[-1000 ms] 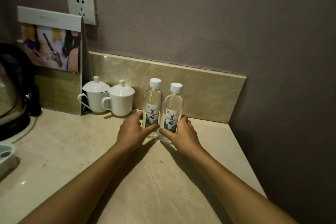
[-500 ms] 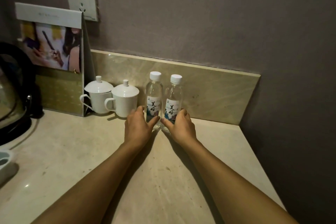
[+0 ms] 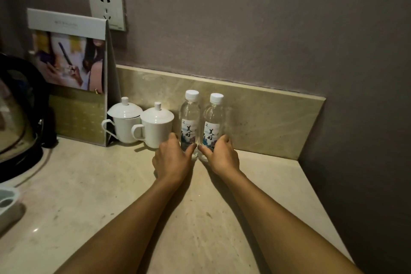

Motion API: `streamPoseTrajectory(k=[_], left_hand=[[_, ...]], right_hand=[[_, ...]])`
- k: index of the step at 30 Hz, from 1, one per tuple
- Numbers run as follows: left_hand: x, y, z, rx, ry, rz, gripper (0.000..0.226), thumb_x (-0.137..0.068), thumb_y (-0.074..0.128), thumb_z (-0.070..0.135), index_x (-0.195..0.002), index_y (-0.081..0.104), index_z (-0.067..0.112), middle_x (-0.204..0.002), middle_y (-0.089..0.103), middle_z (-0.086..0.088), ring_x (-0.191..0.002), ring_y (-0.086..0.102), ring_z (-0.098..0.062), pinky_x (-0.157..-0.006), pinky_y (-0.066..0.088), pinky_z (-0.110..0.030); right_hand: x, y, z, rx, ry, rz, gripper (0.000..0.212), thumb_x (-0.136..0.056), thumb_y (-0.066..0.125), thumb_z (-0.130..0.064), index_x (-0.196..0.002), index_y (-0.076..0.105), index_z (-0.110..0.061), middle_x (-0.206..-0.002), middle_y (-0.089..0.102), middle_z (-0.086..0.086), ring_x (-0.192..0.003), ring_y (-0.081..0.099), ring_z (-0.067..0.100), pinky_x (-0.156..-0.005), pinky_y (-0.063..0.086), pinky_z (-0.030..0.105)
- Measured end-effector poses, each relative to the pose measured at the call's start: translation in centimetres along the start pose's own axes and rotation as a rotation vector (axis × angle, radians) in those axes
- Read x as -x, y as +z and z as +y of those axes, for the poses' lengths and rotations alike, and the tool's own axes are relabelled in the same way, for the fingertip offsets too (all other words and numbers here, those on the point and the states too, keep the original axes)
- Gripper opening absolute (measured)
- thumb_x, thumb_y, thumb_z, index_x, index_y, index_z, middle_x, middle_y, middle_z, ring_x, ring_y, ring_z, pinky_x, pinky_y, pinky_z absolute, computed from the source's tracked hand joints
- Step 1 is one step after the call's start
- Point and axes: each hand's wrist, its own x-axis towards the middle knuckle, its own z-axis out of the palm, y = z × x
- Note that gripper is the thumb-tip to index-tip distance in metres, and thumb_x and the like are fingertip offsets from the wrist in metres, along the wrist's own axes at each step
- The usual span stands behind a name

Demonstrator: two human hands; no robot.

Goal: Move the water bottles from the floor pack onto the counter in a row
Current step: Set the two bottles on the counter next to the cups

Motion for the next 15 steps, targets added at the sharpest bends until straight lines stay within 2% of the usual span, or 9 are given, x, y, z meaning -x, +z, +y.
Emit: streamPoseTrajectory(k=[4, 9, 15], left_hand=[[0.0, -0.2, -0.1, -0.127, 0.053, -0.031, 0.038, -0.086, 0.065, 0.049, -0.105, 0.06, 0.017, -0.1, 0.068, -0.008, -0.095, 0.064, -0.031, -0.075, 0.052, -0.038], [-0.7, -0.8, 0.0, -0.255, 0.073, -0.044, 0.046, -0.079, 0.067, 0.06, -0.096, 0.065, 0.018, -0.093, 0.069, -0.007, -0.088, 0.064, -0.029, -0.07, 0.051, -0.036], [-1.0, -0.8, 0.3, -0.343, 0.116, -0.054, 0.042, -0.088, 0.06, 0.054, -0.099, 0.066, 0.014, -0.093, 0.067, -0.007, -0.088, 0.063, -0.027, -0.065, 0.043, -0.033]], right_hand=[[0.9, -0.1, 0.6, -0.04, -0.044, -0.023, 0.07, -0.084, 0.064, -0.052, -0.13, 0.038, -0.006, -0.134, 0.047, 0.014, -0.119, 0.052, 0.034, -0.086, 0.045, 0.037], [1.3, 0.1, 0.8, -0.11, -0.012, 0.054, 0.051, -0.089, 0.064, -0.039, -0.123, 0.04, -0.01, -0.129, 0.052, 0.011, -0.113, 0.056, 0.029, -0.075, 0.04, 0.031], [0.8, 0.5, 0.9, -0.082, -0.05, 0.06, 0.04, -0.092, 0.06, -0.036, -0.118, 0.043, -0.011, -0.127, 0.055, 0.011, -0.113, 0.056, 0.03, -0.079, 0.042, 0.033]])
